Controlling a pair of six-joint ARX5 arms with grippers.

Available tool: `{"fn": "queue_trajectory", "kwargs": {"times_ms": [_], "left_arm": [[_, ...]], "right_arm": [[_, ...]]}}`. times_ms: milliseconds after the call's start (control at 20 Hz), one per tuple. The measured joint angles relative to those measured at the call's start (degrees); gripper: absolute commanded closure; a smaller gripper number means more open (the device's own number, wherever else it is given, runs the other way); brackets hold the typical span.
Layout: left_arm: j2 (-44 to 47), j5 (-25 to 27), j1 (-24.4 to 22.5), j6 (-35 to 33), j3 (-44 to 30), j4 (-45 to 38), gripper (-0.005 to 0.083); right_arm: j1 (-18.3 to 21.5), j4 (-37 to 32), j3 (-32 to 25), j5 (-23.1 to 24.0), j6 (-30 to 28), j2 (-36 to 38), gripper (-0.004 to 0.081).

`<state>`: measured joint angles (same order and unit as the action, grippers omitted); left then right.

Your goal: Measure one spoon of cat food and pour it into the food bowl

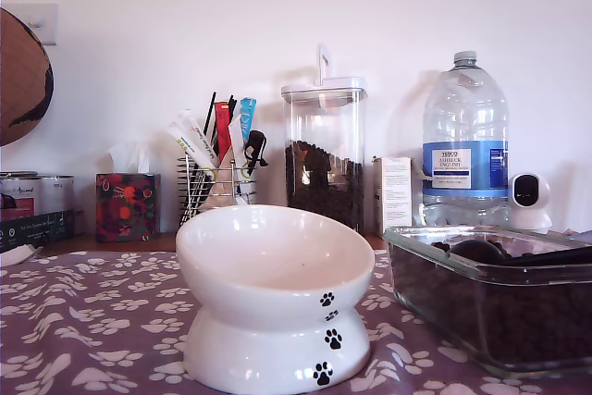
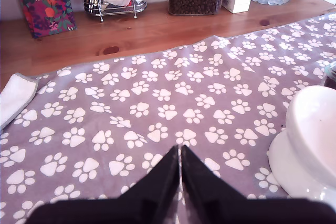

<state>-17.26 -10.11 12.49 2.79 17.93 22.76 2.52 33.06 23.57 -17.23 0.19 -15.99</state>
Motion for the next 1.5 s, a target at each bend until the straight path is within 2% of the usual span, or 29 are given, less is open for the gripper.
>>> {"fn": "queue_trajectory", "kwargs": {"times_ms": [100,400,500,650,850,1100,1250,1350,1500], "left_arm": [[0.0,-2.5,0.0,0.0,0.0,2.4,0.0793],[0.0,-3.4,0.0,0.0,0.0,2.4,0.0793],[0.0,-7.5,0.0,0.4,0.0,0.9,0.0793],[0.0,-15.4,1.0,2.9,0.0,-1.9,0.0793],[0.0,-18.2,4.5,3.5,0.0,-5.0,0.0793],[-0.6,-18.3,12.3,4.5,0.0,-6.4,0.0793],[-3.2,-17.1,18.3,4.6,0.0,-7.3,0.0793],[-5.1,-15.2,21.6,4.6,0.0,-7.4,0.0793],[-6.3,-13.9,23.9,4.5,0.0,-7.4,0.0793]], "right_arm": [[0.0,-2.4,0.0,0.0,-0.1,0.0,0.0783],[0.0,-3.0,0.0,-0.6,0.7,0.0,0.0783],[0.0,-6.1,0.0,-4.7,6.0,0.0,0.0783],[-1.2,-7.3,0.0,-7.9,8.2,0.0,0.0783],[-6.9,-7.4,0.0,-8.9,9.0,-1.7,0.0783],[-16.4,-6.6,0.1,-1.8,10.3,-11.3,0.0783],[-22.4,-4.1,3.0,2.9,10.3,-18.0,0.0775],[-26.0,-3.7,6.1,4.9,10.3,-22.4,0.0729],[-29.4,-3.4,8.5,6.7,10.1,-28.4,0.0610]]}}
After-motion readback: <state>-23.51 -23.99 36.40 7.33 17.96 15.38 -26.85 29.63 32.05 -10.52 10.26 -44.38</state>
